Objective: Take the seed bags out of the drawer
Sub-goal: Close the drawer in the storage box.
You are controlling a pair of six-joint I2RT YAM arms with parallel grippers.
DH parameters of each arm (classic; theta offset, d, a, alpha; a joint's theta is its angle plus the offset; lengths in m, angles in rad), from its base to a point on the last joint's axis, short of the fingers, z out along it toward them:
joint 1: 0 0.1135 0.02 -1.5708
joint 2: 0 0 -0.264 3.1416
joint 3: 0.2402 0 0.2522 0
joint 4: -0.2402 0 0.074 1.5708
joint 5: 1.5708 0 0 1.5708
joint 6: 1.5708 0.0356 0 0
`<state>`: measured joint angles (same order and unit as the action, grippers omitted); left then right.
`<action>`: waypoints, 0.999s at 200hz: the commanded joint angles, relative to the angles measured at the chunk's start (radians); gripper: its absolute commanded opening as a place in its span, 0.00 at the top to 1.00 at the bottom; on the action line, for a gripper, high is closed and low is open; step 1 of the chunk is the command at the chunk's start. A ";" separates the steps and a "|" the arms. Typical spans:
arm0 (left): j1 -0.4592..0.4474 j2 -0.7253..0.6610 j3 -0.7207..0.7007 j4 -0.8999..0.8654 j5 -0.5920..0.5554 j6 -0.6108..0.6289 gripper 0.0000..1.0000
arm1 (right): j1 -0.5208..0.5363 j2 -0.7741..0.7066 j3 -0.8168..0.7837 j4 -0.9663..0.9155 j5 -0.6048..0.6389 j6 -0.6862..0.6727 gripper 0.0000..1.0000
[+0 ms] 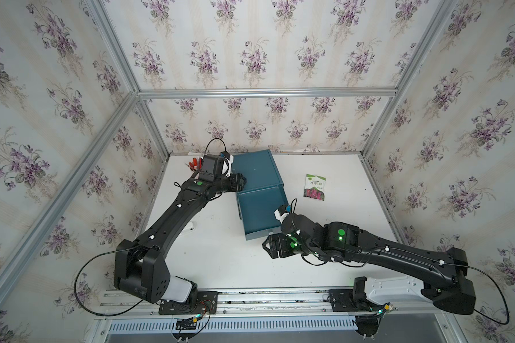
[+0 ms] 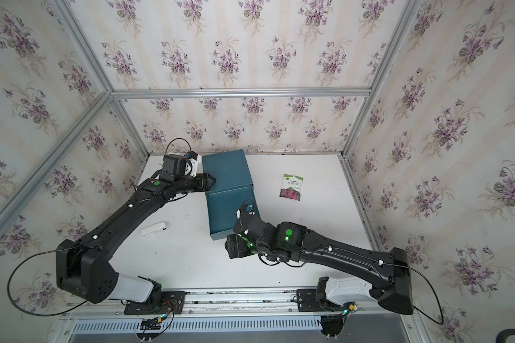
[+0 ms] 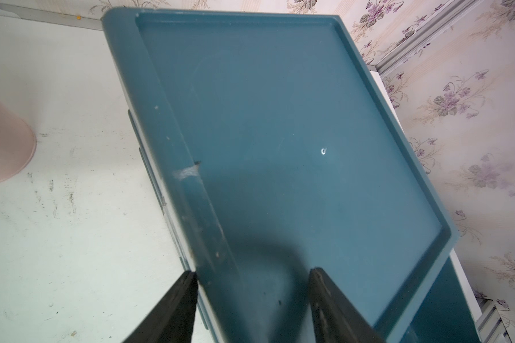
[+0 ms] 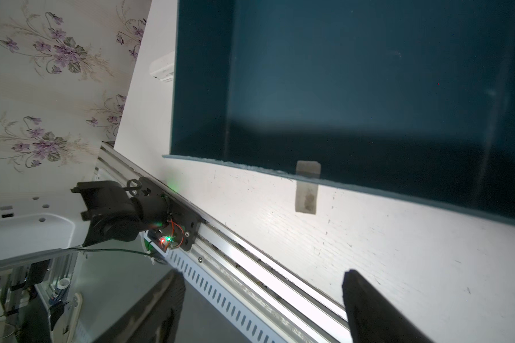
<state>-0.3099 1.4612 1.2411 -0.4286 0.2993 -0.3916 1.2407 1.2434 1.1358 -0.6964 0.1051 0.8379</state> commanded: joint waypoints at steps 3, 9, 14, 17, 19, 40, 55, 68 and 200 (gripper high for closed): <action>-0.001 0.008 -0.007 -0.172 -0.028 0.037 0.38 | 0.026 0.021 -0.018 0.069 0.125 0.011 0.15; -0.001 0.008 -0.008 -0.173 -0.028 0.037 0.38 | 0.030 0.026 -0.025 0.083 0.139 0.011 0.15; -0.001 0.006 -0.007 -0.174 -0.028 0.039 0.38 | 0.034 0.028 -0.030 0.097 0.151 0.010 0.15; -0.001 0.007 -0.007 -0.176 -0.028 0.039 0.38 | 0.036 0.029 -0.033 0.100 0.157 0.010 0.15; -0.001 0.006 -0.008 -0.176 -0.028 0.038 0.38 | 0.036 0.031 -0.035 0.105 0.161 0.010 0.15; -0.001 0.003 -0.005 -0.178 -0.029 0.040 0.38 | 0.047 0.048 -0.051 0.133 0.207 0.003 0.16; 0.000 0.004 -0.005 -0.179 -0.030 0.040 0.38 | 0.054 0.058 -0.060 0.156 0.235 -0.010 0.16; -0.001 0.004 -0.003 -0.181 -0.028 0.040 0.38 | 0.054 0.069 -0.066 0.184 0.243 -0.023 0.16; 0.000 0.006 0.001 -0.193 -0.021 0.054 0.38 | 0.055 0.122 -0.068 0.332 0.360 -0.149 0.20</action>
<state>-0.3099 1.4574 1.2491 -0.4530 0.3004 -0.3737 1.2964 1.3575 1.0554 -0.4385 0.4103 0.7296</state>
